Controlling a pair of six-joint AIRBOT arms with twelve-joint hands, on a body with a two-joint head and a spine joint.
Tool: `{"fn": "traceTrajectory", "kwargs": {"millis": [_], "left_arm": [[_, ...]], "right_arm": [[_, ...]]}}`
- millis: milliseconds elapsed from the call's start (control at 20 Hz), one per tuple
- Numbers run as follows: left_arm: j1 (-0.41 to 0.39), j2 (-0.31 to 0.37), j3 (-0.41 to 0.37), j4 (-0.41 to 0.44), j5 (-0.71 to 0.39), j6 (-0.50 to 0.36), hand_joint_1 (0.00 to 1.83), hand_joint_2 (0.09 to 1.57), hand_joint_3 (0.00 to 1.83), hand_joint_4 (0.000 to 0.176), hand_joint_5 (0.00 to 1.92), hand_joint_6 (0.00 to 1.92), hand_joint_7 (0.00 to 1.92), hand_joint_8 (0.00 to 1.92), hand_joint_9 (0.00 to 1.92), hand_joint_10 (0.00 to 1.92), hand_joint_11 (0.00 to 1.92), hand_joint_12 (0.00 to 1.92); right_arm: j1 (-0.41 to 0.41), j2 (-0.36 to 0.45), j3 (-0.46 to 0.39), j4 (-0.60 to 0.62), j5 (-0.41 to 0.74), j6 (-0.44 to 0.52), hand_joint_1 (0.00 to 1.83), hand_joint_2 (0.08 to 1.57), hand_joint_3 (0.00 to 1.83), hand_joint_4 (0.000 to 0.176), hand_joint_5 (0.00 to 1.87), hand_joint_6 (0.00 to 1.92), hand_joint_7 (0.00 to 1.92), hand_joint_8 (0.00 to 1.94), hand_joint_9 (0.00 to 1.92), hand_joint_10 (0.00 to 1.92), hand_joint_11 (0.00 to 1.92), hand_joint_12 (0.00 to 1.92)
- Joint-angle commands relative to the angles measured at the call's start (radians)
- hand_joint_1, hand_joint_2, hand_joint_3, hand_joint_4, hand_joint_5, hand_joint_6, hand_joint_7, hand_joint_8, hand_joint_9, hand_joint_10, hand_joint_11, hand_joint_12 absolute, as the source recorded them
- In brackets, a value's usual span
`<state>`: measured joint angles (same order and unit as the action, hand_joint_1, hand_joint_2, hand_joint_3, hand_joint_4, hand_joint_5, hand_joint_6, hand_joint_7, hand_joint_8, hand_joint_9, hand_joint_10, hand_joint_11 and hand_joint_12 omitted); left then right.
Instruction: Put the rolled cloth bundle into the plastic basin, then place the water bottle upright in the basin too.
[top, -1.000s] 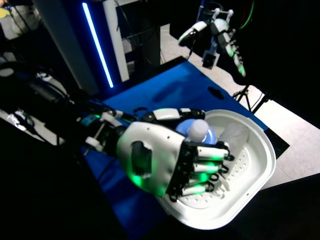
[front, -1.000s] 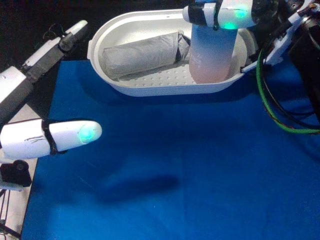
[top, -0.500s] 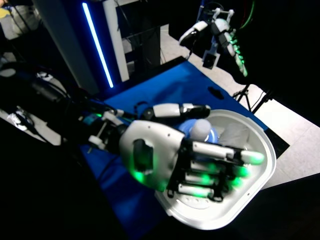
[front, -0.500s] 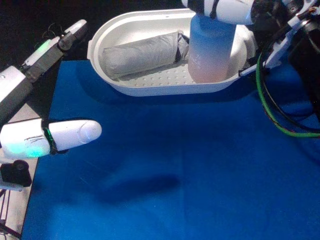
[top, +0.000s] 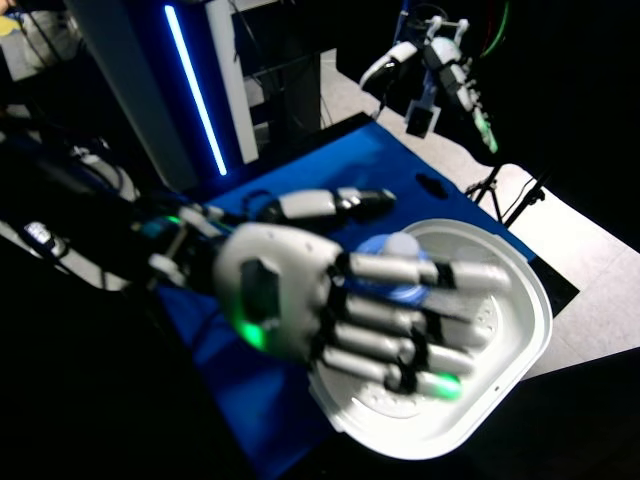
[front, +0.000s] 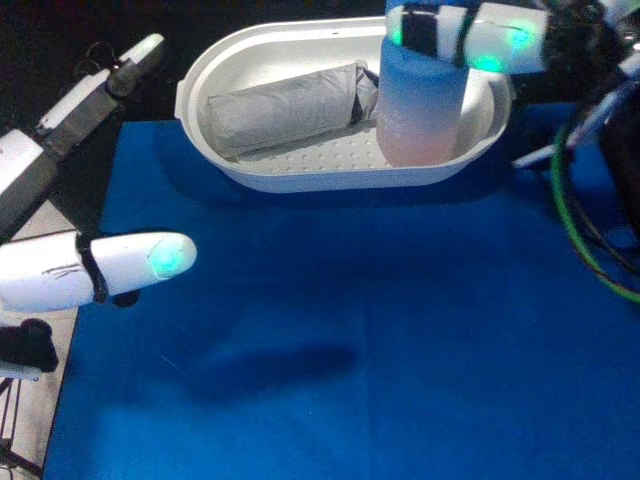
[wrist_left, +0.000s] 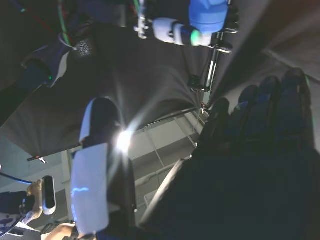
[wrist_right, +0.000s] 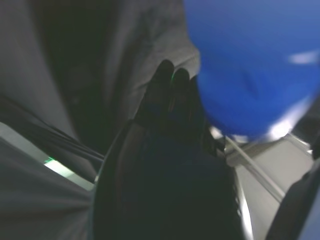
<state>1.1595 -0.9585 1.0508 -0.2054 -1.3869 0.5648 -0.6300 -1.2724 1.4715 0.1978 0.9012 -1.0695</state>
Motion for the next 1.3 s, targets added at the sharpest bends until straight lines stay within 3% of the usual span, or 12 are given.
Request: {"fn": "traceTrajectory", "kwargs": {"millis": [0,50,250,450,700,1050,1250], "left_arm": [[-0.005,0.01,0.001,-0.004,-0.126,-0.001,0.58,0.86,0.0,0.176,0.0,0.0,0.0,0.0,0.0,0.0,0.0,0.0],[-0.001,0.021,-0.004,-0.007,-0.126,0.004,0.55,0.85,0.0,0.176,0.0,0.0,0.0,0.0,0.0,0.0,0.0,0.0],[0.017,0.046,-0.021,-0.025,-0.142,0.024,0.53,0.87,0.0,0.176,0.0,0.0,0.0,0.0,0.0,0.0,0.0,0.0],[0.064,0.068,-0.05,-0.077,-0.187,0.044,0.49,0.87,0.0,0.176,0.0,0.0,0.0,0.0,0.0,0.0,0.0,0.0],[0.15,0.082,-0.091,-0.143,-0.255,0.054,0.46,0.88,0.0,0.176,0.0,0.0,0.0,0.0,0.0,0.0,0.0,0.0],[0.189,0.09,-0.109,-0.18,-0.282,0.054,0.46,0.88,0.0,0.176,0.0,0.0,0.0,0.0,0.0,0.0,0.0,0.0],[0.195,0.087,-0.113,-0.191,-0.296,0.054,0.46,0.89,0.0,0.176,0.0,0.0,0.0,0.0,0.0,0.0,0.0,0.0]], "right_arm": [[-0.001,0.021,-0.01,0.014,0.164,0.011,0.7,0.94,0.0,0.176,0.0,0.0,0.0,0.0,0.0,0.0,0.0,0.1],[-0.027,0.066,-0.051,0.014,0.206,0.01,0.7,0.9,0.0,0.176,0.0,0.0,0.0,0.0,0.0,0.0,0.0,0.0],[-0.093,0.164,-0.151,0.013,0.268,0.008,0.73,0.88,0.0,0.176,0.0,0.0,0.0,0.0,0.0,0.0,0.0,0.0],[-0.285,0.288,-0.329,0.061,0.423,0.001,0.74,0.85,0.0,0.176,0.0,0.0,0.0,0.0,0.0,0.0,0.0,0.0],[-0.511,0.337,-0.469,0.16,0.595,0.001,0.7,0.85,0.0,0.176,0.0,0.0,0.0,0.0,0.0,0.0,0.0,0.0],[-0.63,0.385,-0.561,0.181,0.705,0.001,0.71,0.87,0.01,0.176,0.0,0.0,0.0,0.0,0.0,0.0,0.0,0.0],[-0.637,0.377,-0.567,0.192,0.724,0.001,0.71,0.88,0.0,0.176,0.0,0.0,0.0,0.0,0.0,0.0,0.0,0.0]]}}
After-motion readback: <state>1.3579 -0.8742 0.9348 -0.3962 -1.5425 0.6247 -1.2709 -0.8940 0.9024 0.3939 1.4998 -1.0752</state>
